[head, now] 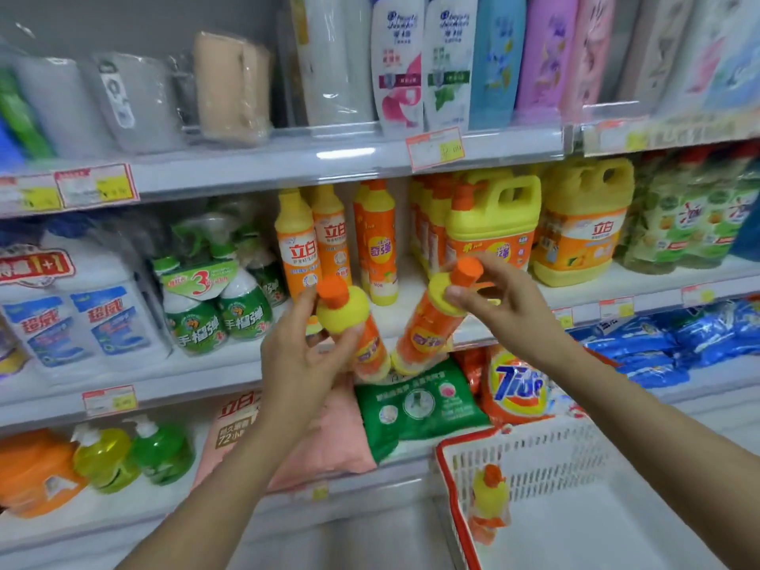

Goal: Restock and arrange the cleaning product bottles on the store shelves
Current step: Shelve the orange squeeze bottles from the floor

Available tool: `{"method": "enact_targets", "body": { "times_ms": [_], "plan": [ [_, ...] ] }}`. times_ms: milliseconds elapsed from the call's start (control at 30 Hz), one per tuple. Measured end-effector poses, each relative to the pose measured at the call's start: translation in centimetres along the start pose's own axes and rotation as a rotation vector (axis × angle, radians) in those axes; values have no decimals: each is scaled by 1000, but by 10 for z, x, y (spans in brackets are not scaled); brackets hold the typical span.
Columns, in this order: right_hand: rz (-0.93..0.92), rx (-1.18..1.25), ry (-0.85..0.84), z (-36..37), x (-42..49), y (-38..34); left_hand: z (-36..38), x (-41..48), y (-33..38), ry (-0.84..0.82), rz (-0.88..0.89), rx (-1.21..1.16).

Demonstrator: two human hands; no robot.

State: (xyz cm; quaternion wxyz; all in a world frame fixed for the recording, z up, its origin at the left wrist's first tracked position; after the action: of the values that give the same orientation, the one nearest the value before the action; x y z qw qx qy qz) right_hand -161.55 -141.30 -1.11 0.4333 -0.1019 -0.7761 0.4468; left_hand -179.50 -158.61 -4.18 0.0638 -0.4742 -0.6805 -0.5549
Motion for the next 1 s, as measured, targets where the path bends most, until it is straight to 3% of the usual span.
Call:
{"method": "enact_targets", "body": {
  "times_ms": [167,433,1000],
  "plan": [
    [-107,-62,90,-11,47,-15,14,53,16,58,80,59],
    [-95,-213,109,2,97,23,48,111,9,18,140,168],
    [14,-437,106,19,164,47,88,166,-28,-85,28,306]
  ]
}}
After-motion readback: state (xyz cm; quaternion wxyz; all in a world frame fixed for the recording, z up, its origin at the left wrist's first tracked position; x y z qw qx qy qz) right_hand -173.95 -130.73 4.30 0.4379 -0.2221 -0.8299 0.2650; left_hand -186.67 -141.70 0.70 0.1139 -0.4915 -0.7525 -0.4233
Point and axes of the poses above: each hand's wrist, its own x-axis towards the middle knuckle, its own z-axis out of the palm, y = z × x, the point moved 4 cm from there along x, towards the middle knuckle, and after that the axes turned 10 degrees about x, right-handed, at the moved point
